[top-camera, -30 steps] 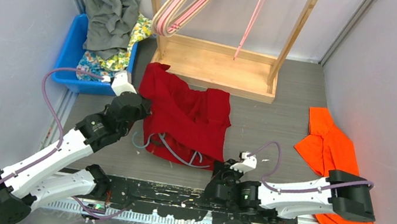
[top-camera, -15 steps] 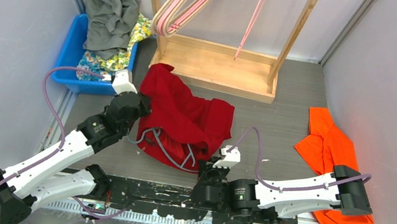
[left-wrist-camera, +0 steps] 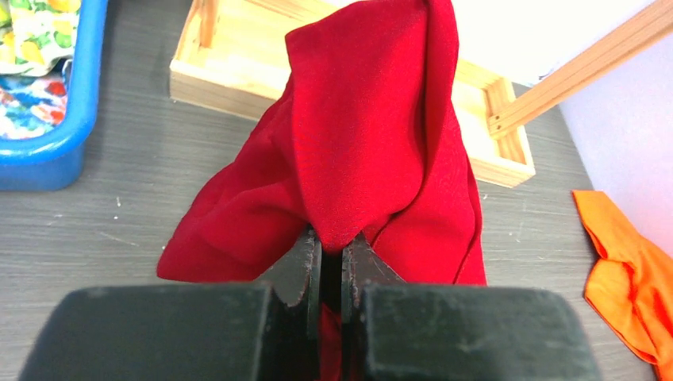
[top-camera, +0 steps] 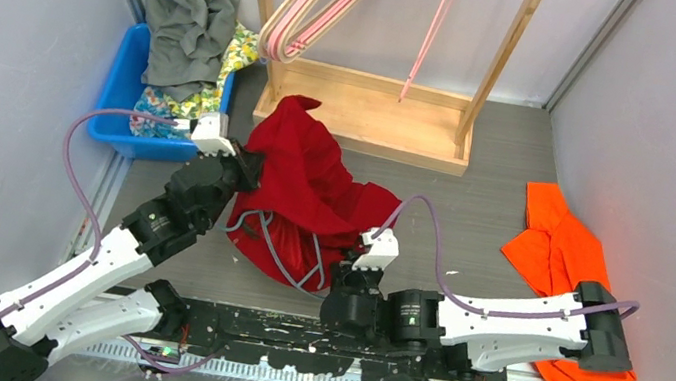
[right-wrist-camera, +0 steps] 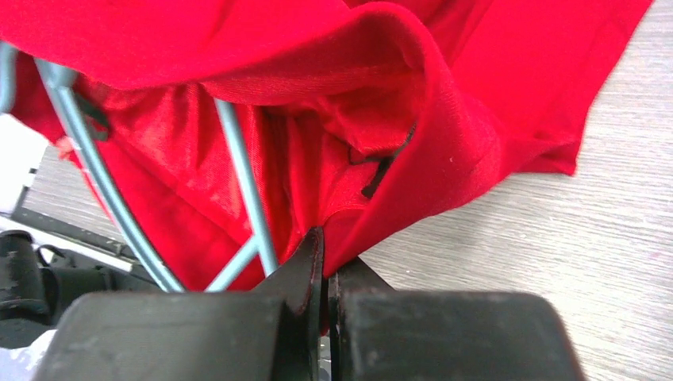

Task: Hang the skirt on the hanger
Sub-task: Hang the skirt on the hanger.

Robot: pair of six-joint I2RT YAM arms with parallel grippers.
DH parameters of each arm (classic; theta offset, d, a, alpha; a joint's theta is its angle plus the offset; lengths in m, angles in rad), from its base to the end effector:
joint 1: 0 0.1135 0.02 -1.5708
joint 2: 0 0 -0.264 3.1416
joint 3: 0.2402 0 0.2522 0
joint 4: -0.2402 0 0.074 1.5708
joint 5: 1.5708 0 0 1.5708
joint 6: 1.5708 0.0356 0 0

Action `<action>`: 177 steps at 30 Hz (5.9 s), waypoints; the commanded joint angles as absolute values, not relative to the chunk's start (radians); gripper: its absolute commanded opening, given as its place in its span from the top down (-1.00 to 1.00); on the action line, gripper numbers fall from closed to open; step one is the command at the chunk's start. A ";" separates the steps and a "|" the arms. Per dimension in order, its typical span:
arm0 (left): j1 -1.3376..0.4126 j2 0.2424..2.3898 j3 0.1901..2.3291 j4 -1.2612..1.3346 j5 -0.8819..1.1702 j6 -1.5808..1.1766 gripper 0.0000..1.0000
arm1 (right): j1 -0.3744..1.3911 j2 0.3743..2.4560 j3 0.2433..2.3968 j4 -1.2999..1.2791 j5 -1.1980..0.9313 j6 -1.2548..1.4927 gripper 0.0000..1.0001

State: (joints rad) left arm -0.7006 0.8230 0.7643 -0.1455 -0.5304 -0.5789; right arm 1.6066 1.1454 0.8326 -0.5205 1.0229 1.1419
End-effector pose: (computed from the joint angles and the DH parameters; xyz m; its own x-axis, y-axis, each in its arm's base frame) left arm 0.1577 -0.1094 0.3314 -0.2268 -0.4261 -0.8758 0.0637 0.8908 -0.4499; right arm 0.0223 0.2258 0.2672 -0.4811 0.1971 -0.8542 -0.2491 0.9035 0.3488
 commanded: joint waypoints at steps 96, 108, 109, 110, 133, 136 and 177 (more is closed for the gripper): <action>-0.842 0.839 0.885 0.583 -0.487 -0.169 1.00 | 1.555 1.206 1.304 -0.927 0.273 0.941 0.97; -0.914 0.895 0.896 0.629 -0.498 -0.160 1.00 | 1.401 1.079 1.587 -1.298 0.407 0.901 0.97; -0.921 0.910 0.907 0.629 -0.523 -0.177 1.00 | 1.401 1.069 1.640 -1.360 0.443 0.902 0.97; -0.932 0.926 0.920 0.629 -0.554 -0.193 1.00 | 1.401 1.064 1.692 -1.401 0.479 0.904 0.97; -1.140 0.862 0.522 -0.065 -1.014 -0.714 1.00 | 1.373 1.135 1.023 -0.824 0.247 0.939 0.97; -1.182 0.857 0.465 -0.169 -1.050 -0.802 1.00 | 1.383 1.196 0.943 -0.693 0.172 0.960 0.97; -1.272 0.911 0.290 -0.247 -1.013 -1.034 -0.14 | 0.899 1.563 1.040 -0.499 -0.055 0.759 0.97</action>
